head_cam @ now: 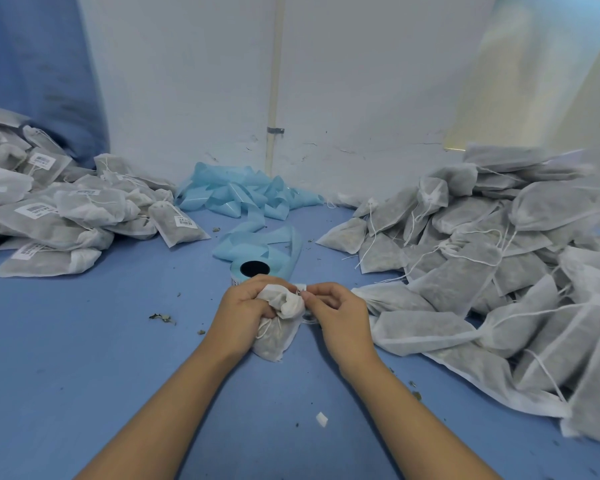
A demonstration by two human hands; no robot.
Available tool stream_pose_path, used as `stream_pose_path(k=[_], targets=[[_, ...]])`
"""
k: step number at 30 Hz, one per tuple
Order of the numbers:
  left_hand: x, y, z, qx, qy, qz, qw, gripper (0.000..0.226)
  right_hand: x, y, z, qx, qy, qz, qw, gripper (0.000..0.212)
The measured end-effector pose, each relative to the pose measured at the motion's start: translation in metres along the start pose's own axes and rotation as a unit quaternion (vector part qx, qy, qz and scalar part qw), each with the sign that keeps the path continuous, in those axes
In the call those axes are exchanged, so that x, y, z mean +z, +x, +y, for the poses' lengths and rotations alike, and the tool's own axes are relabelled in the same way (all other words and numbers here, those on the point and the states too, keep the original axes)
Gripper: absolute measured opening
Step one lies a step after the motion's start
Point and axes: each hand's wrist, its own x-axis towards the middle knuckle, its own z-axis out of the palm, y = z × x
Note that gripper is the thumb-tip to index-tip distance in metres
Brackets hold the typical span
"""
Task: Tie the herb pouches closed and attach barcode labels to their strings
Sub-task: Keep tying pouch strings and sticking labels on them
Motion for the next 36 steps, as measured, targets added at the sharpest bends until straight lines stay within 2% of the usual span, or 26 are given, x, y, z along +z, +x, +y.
stream_pose_path(k=[8, 11, 16, 21, 28, 32, 36], targets=[[-0.0001, 0.0016, -0.0019, 0.003, -0.017, -0.001, 1.000, 0.036, -0.0063, 0.0021, -0.0038, 0.056, 0.096, -0.025, 0.993, 0.011], [-0.0001, 0.0011, -0.0031, 0.001, -0.019, -0.007, 1.000, 0.037, -0.0041, 0.0027, -0.0025, 0.061, 0.083, -0.013, 0.995, 0.017], [0.0003, 0.0022, -0.0051, -0.011, -0.002, -0.015, 1.000, 0.036, 0.0003, 0.0026, 0.0045, 0.032, -0.007, 0.043, 0.999, 0.017], [0.0005, 0.0031, -0.0041, -0.012, 0.005, -0.009, 1.000, 0.038, -0.0014, 0.0040, 0.0045, 0.040, -0.003, 0.053, 0.998, 0.024], [0.0014, 0.0000, 0.0009, -0.002, 0.001, 0.002, 1.000, 0.042, -0.0033, 0.0037, 0.0017, 0.039, 0.070, 0.045, 0.996, 0.011], [0.0019, -0.0006, 0.0017, -0.007, 0.002, 0.001, 1.000, 0.043, -0.0038, 0.0039, 0.0016, 0.030, 0.059, 0.043, 0.997, 0.012], [0.0003, 0.0005, 0.0005, -0.005, 0.009, 0.013, 1.000, 0.045, -0.0025, 0.0040, 0.0020, 0.014, 0.079, 0.115, 0.990, 0.013]])
